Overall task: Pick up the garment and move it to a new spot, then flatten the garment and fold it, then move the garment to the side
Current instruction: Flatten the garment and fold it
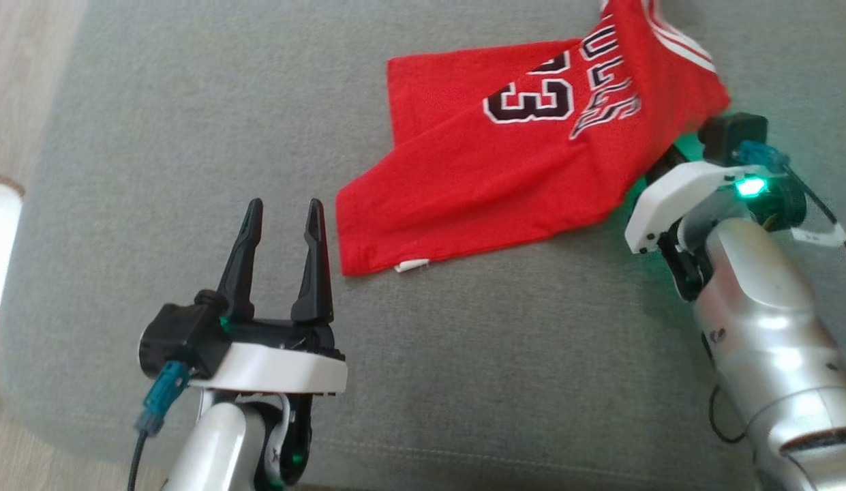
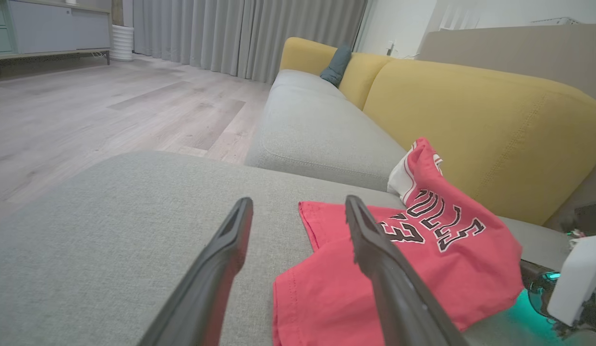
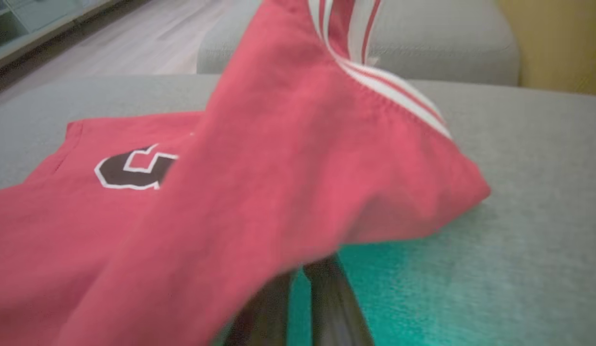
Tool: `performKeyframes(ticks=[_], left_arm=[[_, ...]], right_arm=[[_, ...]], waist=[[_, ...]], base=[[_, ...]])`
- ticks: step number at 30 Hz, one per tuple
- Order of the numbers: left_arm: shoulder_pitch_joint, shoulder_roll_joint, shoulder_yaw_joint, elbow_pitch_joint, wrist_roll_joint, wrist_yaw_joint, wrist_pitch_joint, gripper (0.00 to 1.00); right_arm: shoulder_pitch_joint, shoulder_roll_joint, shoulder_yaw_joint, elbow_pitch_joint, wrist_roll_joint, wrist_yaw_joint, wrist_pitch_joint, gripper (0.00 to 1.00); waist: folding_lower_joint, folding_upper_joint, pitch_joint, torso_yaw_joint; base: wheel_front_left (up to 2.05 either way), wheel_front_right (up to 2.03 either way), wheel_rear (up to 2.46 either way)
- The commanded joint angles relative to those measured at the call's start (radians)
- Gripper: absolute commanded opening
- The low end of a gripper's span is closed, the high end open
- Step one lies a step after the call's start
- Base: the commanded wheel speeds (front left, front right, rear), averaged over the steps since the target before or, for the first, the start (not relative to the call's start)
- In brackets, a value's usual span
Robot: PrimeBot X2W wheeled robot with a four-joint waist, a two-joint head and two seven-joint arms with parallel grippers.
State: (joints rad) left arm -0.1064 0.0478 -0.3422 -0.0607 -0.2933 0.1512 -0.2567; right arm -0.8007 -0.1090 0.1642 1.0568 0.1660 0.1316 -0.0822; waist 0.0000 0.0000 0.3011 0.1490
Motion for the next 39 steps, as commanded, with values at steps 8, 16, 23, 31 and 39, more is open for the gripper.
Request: performKeyframes(ticks=[8, 16, 23, 31, 39], left_arm=[[0.011, 0.002, 0.043, -0.029, 0.004, 0.001, -0.005, 1.00], [0.023, 0.002, 0.054, -0.032, 0.012, -0.002, -0.005, 1.00], [0.021, 0.002, 0.068, -0.033, 0.018, -0.007, -0.005, 1.00], [0.021, 0.002, 0.074, -0.037, 0.017, -0.003, -0.005, 1.00], [0.017, 0.002, 0.084, -0.036, 0.017, -0.009, -0.005, 1.00]], right_arm=[[0.148, -0.055, 0.010, -0.196, 0.041, -0.001, -0.058, 0.00], [0.419, -0.134, -0.077, -0.617, -0.015, -0.001, 0.120, 0.00], [0.648, -0.145, -0.139, -1.015, -0.069, -0.001, 0.346, 0.00], [0.812, -0.132, -0.215, -1.249, -0.070, -0.001, 0.482, 0.00], [0.870, -0.083, -0.269, -1.241, -0.061, -0.001, 0.497, 0.00]], waist=[[0.0000, 0.0000, -0.043, -0.084], [0.0000, 0.0000, -0.053, -0.154], [0.0000, 0.0000, -0.048, -0.186], [0.0000, 0.0000, -0.051, -0.218], [0.0000, 0.0000, -0.056, -0.242]], base=[[0.00, 0.00, 0.00], [0.00, 0.00, 0.00], [0.00, 0.00, 0.00], [0.00, 0.00, 0.00], [0.00, 0.00, 0.00]])
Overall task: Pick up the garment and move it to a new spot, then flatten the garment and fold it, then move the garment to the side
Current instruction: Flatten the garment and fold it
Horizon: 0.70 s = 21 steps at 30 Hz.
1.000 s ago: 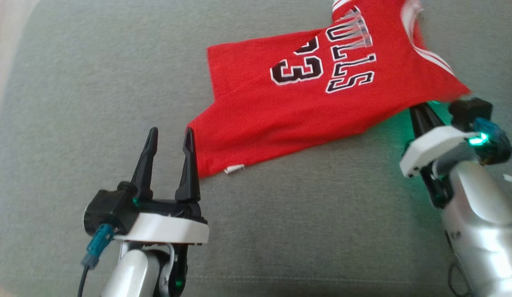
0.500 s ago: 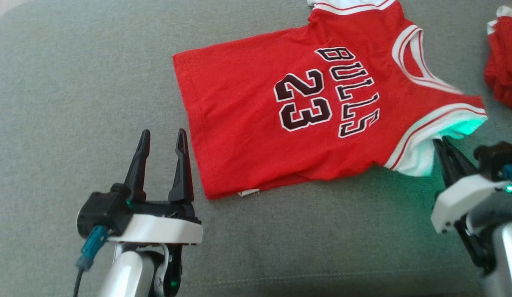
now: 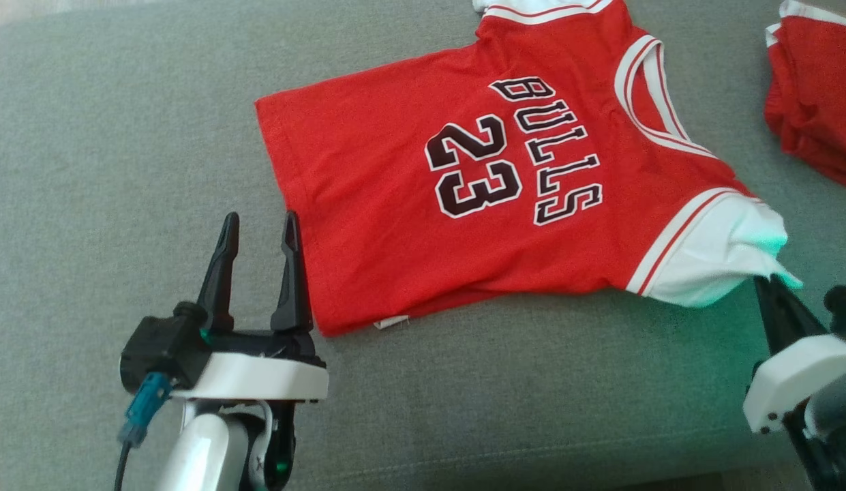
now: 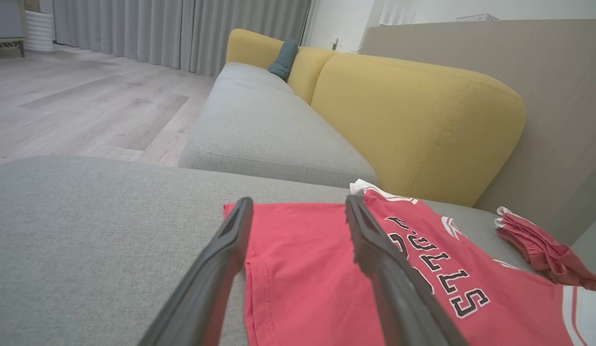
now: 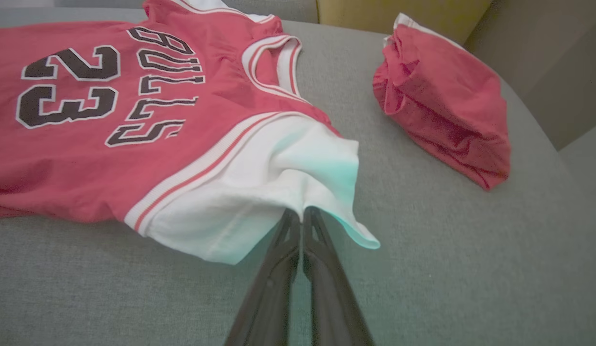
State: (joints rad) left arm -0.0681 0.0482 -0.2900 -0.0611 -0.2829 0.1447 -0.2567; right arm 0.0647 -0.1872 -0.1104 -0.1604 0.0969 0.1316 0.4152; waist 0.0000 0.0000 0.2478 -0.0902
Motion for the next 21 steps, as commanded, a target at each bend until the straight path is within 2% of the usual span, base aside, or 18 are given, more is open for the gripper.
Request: performKeyframes(ticks=[1, 8, 9, 11, 12, 13, 21], left_arm=[[-0.021, 0.002, 0.032, -0.035, 0.006, -0.003, -0.005, 1.00], [-0.015, 0.002, 0.044, -0.033, 0.009, -0.004, -0.005, 1.00], [-0.013, 0.002, 0.048, -0.033, 0.010, -0.004, -0.005, 1.00], [-0.011, 0.002, 0.055, -0.031, 0.013, -0.006, -0.005, 1.00], [-0.010, 0.002, 0.058, -0.029, 0.014, -0.008, -0.005, 1.00], [-0.009, 0.002, 0.060, -0.027, 0.014, -0.009, -0.005, 1.00], [-0.012, 0.002, 0.072, 0.031, 0.007, -0.020, -0.005, 1.00]], right_arm=[[0.009, 0.002, -0.002, -0.014, 0.004, -0.001, -0.006, 0.00], [0.032, 0.055, -0.048, 0.052, -0.005, -0.001, -0.071, 0.00], [0.033, 0.063, -0.049, 0.060, -0.003, -0.001, -0.083, 0.14], [0.036, 0.074, -0.048, 0.073, -0.007, -0.001, -0.099, 0.49], [0.037, 0.079, -0.047, 0.078, -0.008, -0.001, -0.105, 0.97], [0.037, 0.083, -0.047, 0.080, -0.009, -0.001, -0.110, 1.00], [0.032, 0.099, -0.074, 0.034, -0.005, -0.001, -0.136, 1.00]], waist=[[0.0000, 0.0000, -0.004, -0.005], [0.0000, 0.0000, -0.015, -0.017], [0.0000, 0.0000, -0.016, -0.021], [0.0000, 0.0000, -0.019, -0.026], [0.0000, 0.0000, -0.020, -0.029], [0.0000, 0.0000, -0.022, -0.031], [0.0000, 0.0000, -0.040, -0.050]], base=[[0.00, 0.00, 0.00], [0.00, 0.00, 0.00], [0.00, 0.00, 0.00], [0.00, 0.00, 0.00], [0.00, 0.00, 0.00], [0.00, 0.00, 0.00], [0.00, 0.00, 0.00]])
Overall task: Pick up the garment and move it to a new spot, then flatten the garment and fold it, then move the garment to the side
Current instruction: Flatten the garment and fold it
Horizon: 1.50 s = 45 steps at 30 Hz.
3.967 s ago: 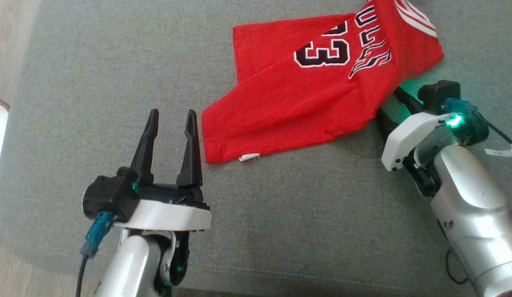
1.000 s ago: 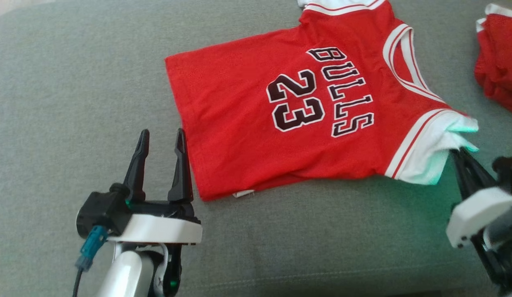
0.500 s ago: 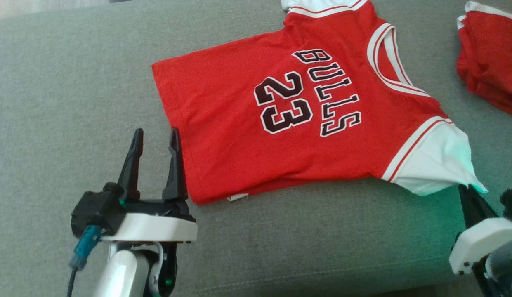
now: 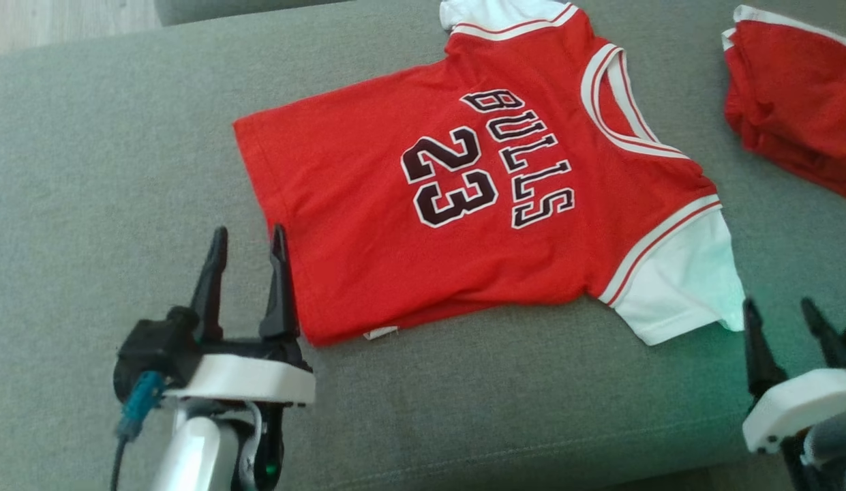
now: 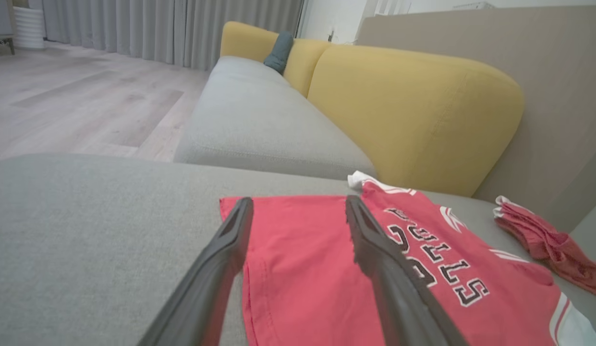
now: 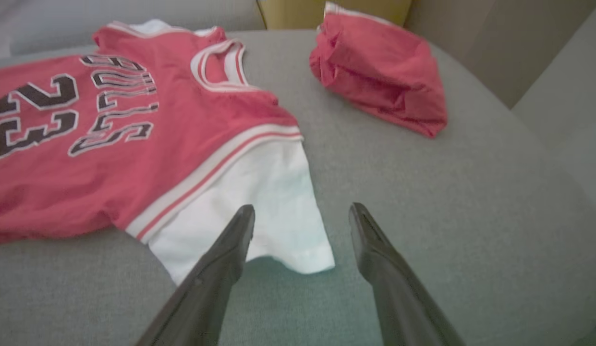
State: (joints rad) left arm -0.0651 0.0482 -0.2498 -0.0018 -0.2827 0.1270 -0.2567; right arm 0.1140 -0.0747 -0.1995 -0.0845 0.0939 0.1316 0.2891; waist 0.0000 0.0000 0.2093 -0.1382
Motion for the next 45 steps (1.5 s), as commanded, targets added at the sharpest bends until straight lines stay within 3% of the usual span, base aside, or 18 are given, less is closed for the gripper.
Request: performKeyframes(ticks=[1, 7, 15, 24, 34, 35, 36, 38, 45], left_arm=[[-0.018, 0.002, 0.029, -0.007, 0.007, -0.007, -0.005, 1.00], [-0.081, 0.018, 0.011, 0.144, -0.017, -0.042, 0.083, 1.00], [-0.162, 0.052, 0.032, 0.291, -0.051, -0.036, 0.242, 1.00], [-0.259, 0.075, 0.061, 0.379, -0.067, -0.025, 0.264, 1.00], [-0.333, 0.098, 0.054, 0.480, -0.084, -0.037, 0.357, 1.00], [-0.337, 0.098, 0.053, 0.483, -0.085, -0.038, 0.358, 0.92], [-0.341, 0.098, 0.052, 0.485, -0.087, -0.040, 0.358, 0.54], [-0.346, 0.097, 0.050, 0.489, -0.091, -0.045, 0.358, 0.02], [-0.402, 0.115, 0.079, 0.450, -0.091, -0.029, 0.274, 0.00]], right_arm=[[-0.026, -0.013, 0.017, -0.055, -0.001, -0.001, -0.018, 1.00], [-0.079, -0.007, 0.075, -0.114, 0.007, -0.001, -0.047, 1.00], [-0.142, -0.017, 0.165, -0.131, 0.012, -0.001, -0.063, 1.00], [-0.202, -0.017, 0.218, -0.102, 0.022, -0.001, -0.099, 1.00], [-0.247, -0.022, 0.243, -0.070, 0.030, -0.001, -0.134, 1.00], [-0.249, -0.022, 0.245, -0.068, 0.031, -0.001, -0.137, 1.00], [-0.251, -0.022, 0.246, -0.066, 0.033, -0.001, -0.141, 1.00], [-0.253, -0.023, 0.245, -0.060, 0.038, -0.001, -0.148, 1.00], [-0.266, -0.017, 0.235, -0.057, 0.042, -0.001, -0.177, 1.00]], waist=[[0.0000, 0.0000, -0.005, -0.005], [0.0000, 0.0000, -0.015, -0.018], [0.0000, 0.0000, 0.008, -0.041], [0.0000, 0.0000, 0.050, -0.061], [0.0000, 0.0000, 0.077, -0.087], [0.0000, 0.0000, 0.078, -0.089], [0.0000, 0.0000, 0.080, -0.091], [0.0000, 0.0000, 0.083, -0.094], [0.0000, 0.0000, 0.102, -0.104]], base=[[0.00, 0.00, 0.00], [0.00, 0.00, 0.00], [0.00, 0.00, 0.00], [0.00, 0.00, 0.00], [0.00, 0.00, 0.00], [0.00, 0.00, 0.00], [0.00, 0.00, 0.00], [0.00, 0.00, 0.00], [0.00, 0.00, 0.00]])
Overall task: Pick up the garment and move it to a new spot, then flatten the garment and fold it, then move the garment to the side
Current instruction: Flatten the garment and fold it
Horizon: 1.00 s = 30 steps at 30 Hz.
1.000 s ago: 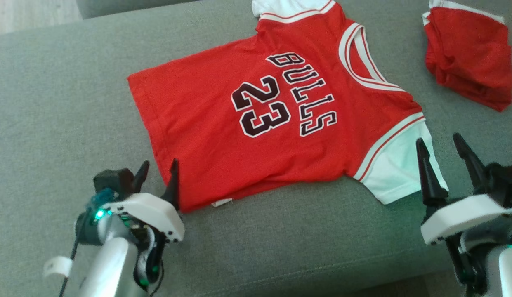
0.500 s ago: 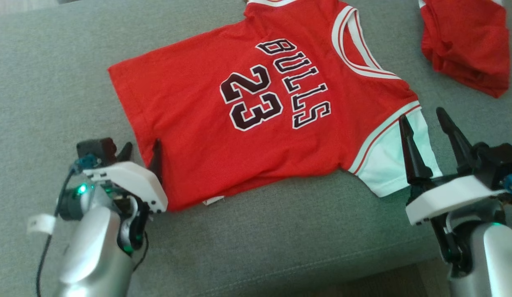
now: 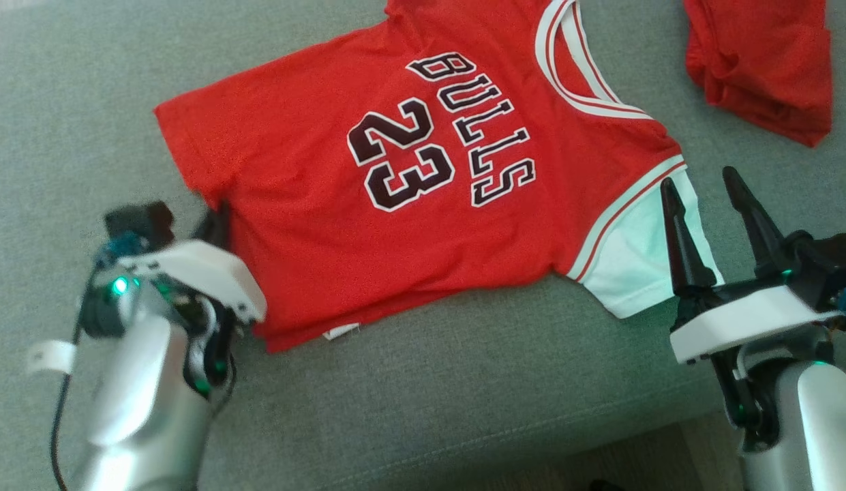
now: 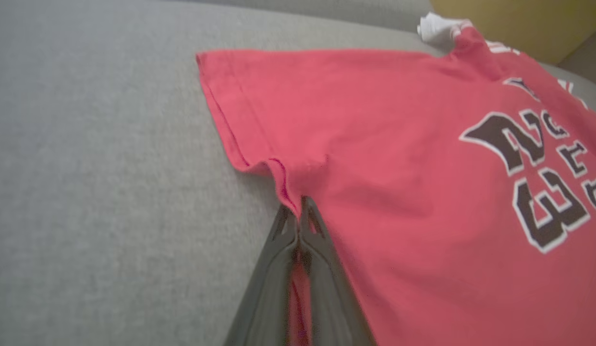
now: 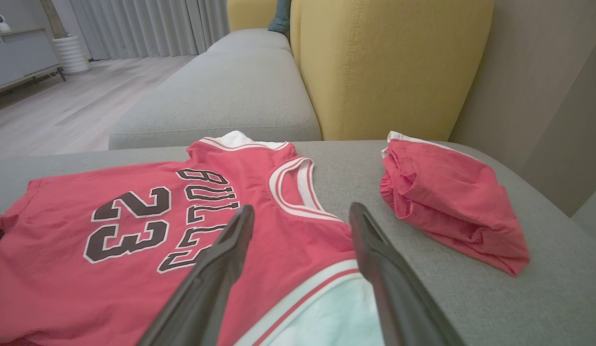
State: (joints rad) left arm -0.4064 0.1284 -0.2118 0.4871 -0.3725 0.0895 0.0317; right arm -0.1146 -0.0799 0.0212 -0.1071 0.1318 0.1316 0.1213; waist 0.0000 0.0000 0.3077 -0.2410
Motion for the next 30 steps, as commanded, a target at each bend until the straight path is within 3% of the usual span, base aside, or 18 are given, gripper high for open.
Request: performKeyframes(ticks=[1, 7, 20, 21, 22, 23, 30], left_arm=[[-0.073, 0.042, 0.049, -0.046, 0.000, 0.013, -0.028, 0.00], [-0.161, 0.103, 0.083, -0.073, 0.016, 0.028, -0.057, 0.00], [-0.335, 0.168, 0.068, 0.046, 0.033, -0.019, -0.072, 0.00], [-0.342, 0.165, 0.068, 0.056, 0.030, -0.023, -0.082, 0.24], [-0.346, 0.163, 0.064, 0.064, 0.029, -0.029, -0.090, 0.70], [-0.349, 0.160, 0.062, 0.069, 0.028, -0.034, -0.101, 1.00], [-0.315, 0.135, 0.045, 0.074, 0.024, -0.052, -0.189, 1.00]], right_arm=[[-0.040, -0.011, 0.014, -0.035, 0.004, -0.001, -0.013, 1.00], [-0.053, -0.004, 0.016, -0.031, 0.005, -0.001, -0.032, 1.00], [-0.115, 0.015, 0.037, 0.009, 0.009, -0.001, -0.107, 1.00], [-0.120, 0.017, 0.038, 0.014, 0.009, -0.001, -0.118, 1.00], [-0.125, 0.019, 0.039, 0.019, 0.011, -0.001, -0.129, 1.00], [-0.129, 0.021, 0.040, 0.024, 0.012, -0.001, -0.140, 1.00], [-0.133, 0.028, 0.036, 0.062, 0.008, -0.001, -0.204, 1.00]], waist=[[0.0000, 0.0000, 0.007, -0.003], [0.0000, 0.0000, 0.024, -0.010], [0.0000, 0.0000, 0.065, -0.041], [0.0000, 0.0000, 0.065, -0.040], [0.0000, 0.0000, 0.064, -0.039], [0.0000, 0.0000, 0.061, -0.036], [0.0000, 0.0000, 0.012, 0.006]], base=[[0.00, 0.00, 0.00], [0.00, 0.00, 0.00], [0.00, 0.00, 0.00], [0.00, 0.00, 0.00], [0.00, 0.00, 0.00], [0.00, 0.00, 0.00], [0.00, 0.00, 0.00]])
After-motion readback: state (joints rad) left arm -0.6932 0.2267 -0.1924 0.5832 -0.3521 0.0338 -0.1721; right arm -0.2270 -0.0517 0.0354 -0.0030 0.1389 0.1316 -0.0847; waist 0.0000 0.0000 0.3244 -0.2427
